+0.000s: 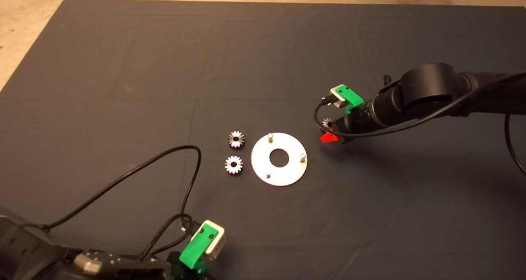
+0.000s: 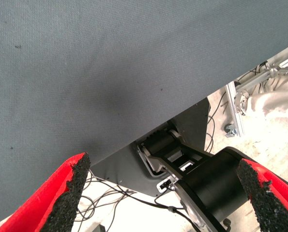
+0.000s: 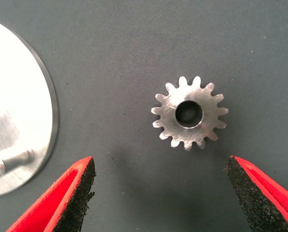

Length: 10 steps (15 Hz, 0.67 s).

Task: Install three planetary gears onto the carrier pins

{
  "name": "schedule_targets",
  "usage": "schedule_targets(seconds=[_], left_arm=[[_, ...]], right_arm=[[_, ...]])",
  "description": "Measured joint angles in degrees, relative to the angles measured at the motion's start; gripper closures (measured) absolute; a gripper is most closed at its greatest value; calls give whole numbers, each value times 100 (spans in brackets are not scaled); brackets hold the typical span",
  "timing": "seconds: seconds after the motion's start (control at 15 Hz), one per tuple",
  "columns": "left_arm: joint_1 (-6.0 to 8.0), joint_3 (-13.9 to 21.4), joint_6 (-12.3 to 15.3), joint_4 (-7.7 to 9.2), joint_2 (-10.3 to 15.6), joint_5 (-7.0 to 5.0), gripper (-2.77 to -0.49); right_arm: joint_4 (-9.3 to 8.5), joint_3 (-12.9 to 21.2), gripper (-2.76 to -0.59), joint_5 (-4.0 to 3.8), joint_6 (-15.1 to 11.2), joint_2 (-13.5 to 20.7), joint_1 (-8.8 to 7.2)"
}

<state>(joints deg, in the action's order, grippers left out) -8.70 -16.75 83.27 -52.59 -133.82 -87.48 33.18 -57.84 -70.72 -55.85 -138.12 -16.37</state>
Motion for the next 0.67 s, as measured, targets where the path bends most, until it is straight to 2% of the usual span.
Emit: schedule_targets(seconds=[0.13, 0.33, 0.47, 0.67], left_arm=[[0, 0, 0, 0, 0, 0, -218], [0, 0, 0, 0, 0, 2, -218], [0, 0, 2, 0, 0, 0, -218], [0, 0, 2, 0, 2, -2, -218]], right_arm=[[0, -51, -202, 0, 211, 2, 0], [2, -129, -202, 0, 280, -44, 0], [2, -218, -202, 0, 493, -144, 0], [2, -304, -202, 5, 573, -254, 0]])
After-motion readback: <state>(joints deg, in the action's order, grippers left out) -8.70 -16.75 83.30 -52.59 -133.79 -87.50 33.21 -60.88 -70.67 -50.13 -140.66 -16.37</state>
